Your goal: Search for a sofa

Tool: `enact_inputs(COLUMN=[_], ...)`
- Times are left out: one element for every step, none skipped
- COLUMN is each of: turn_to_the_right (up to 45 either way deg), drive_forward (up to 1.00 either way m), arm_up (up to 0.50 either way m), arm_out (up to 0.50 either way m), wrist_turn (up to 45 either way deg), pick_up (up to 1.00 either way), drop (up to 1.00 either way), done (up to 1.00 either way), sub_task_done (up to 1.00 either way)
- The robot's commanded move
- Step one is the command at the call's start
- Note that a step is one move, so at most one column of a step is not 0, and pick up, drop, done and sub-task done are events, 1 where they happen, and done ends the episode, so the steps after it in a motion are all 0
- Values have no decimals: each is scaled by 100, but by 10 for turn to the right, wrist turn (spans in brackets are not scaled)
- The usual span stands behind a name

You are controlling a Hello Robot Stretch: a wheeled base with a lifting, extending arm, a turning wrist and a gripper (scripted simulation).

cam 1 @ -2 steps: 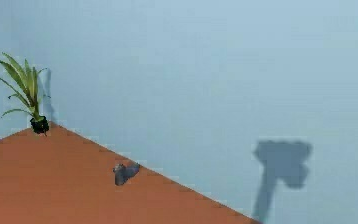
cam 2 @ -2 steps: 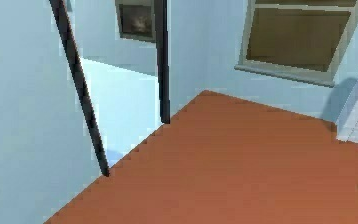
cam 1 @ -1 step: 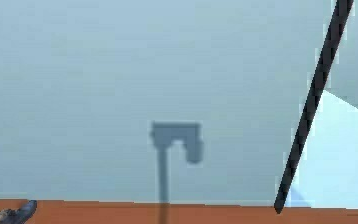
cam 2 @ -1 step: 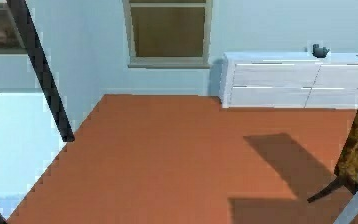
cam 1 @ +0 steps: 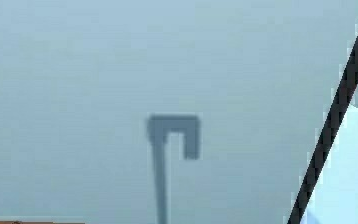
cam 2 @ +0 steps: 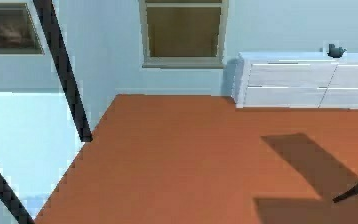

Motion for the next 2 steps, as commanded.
enact_inputs(turn_to_the_right=[-450,-450], drive_forward=[0,0], arm_up=[0,0], arm_out=[0,0], wrist_turn=[0,0], pick_up=[0,0], drop=[0,0], done=[0,0], sub_task_done=[0,0])
